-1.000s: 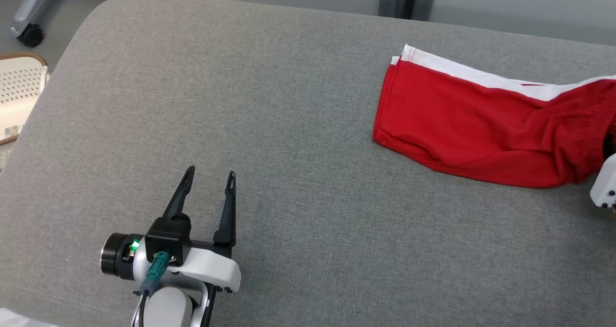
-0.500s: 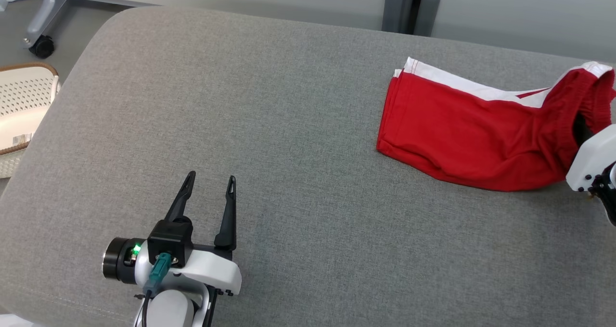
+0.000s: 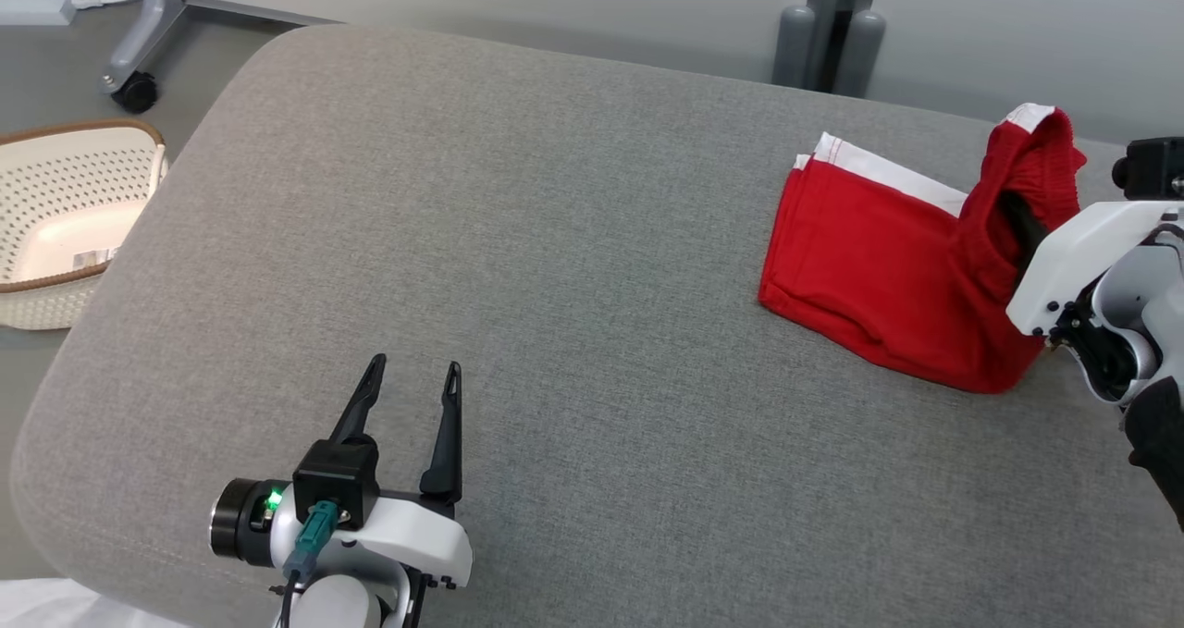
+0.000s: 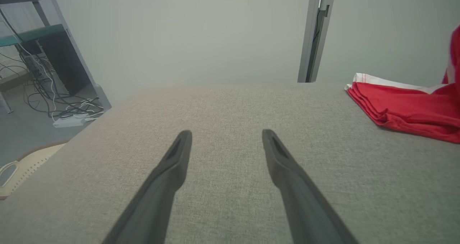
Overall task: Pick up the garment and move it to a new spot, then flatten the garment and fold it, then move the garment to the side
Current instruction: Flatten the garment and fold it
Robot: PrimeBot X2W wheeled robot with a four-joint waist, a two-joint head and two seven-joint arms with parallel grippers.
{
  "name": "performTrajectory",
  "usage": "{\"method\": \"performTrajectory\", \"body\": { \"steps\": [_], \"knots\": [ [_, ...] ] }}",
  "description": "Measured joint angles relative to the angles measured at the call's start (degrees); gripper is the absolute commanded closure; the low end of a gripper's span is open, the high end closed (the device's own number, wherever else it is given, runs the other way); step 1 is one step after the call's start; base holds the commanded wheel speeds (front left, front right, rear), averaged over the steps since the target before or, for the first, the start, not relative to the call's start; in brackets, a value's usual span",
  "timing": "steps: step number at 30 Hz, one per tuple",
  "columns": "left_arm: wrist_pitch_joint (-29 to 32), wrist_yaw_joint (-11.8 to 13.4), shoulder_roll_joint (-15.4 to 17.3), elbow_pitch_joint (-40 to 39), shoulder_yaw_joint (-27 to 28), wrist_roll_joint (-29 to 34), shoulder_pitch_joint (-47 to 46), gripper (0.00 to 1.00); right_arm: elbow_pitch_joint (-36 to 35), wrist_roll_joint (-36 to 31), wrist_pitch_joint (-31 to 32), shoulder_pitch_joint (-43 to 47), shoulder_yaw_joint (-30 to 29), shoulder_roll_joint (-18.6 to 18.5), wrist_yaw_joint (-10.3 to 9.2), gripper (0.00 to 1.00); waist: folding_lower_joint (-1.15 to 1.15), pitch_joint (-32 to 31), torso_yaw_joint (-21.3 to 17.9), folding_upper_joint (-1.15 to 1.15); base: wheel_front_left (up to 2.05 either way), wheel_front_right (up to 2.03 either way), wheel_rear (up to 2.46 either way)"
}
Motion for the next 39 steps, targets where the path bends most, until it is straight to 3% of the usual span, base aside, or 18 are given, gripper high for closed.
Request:
{"method": "performTrajectory", "body": {
  "steps": [7, 26, 28, 29, 39],
  "knots": [
    [0.00, 0.73, 0.00, 0.35, -1.38, -1.62, 0.07, 0.00, 1.63, 2.26, 1.05, -0.18, 1.40, 1.82, 0.00, 1.00, 0.00, 0.16, 3.45, 0.00, 0.00, 0.00, 0.00],
    [0.00, 2.18, 0.02, 0.08, -3.25, -3.75, 0.74, 0.00, 9.87, 4.55, -0.82, -0.93, 3.28, 1.85, -0.01, 1.00, 0.00, 3.13, 14.37, 0.00, 0.00, 0.00, 0.00],
    [0.00, 2.29, 0.02, 0.08, -3.38, -3.79, 0.92, 0.00, 11.17, 4.54, -1.41, -0.96, 3.39, 2.27, -0.01, 0.70, 0.00, 3.22, 14.67, 0.00, 0.00, 0.00, 0.00],
    [0.00, 2.50, 0.02, 0.07, -3.41, -3.87, 0.92, 0.00, 11.66, 4.55, -1.46, -0.96, 3.37, 2.44, -0.01, 0.00, 0.00, 3.22, 14.69, 0.00, 0.00, 0.00, 0.00],
    [0.00, 2.29, 0.00, 1.03, -3.25, -3.48, 1.32, 0.00, 13.43, 5.20, -5.91, -1.93, 2.81, 5.03, 0.00, 0.00, 0.00, 0.89, 14.30, 0.00, 0.00, 0.00, 0.00]
  ]
}}
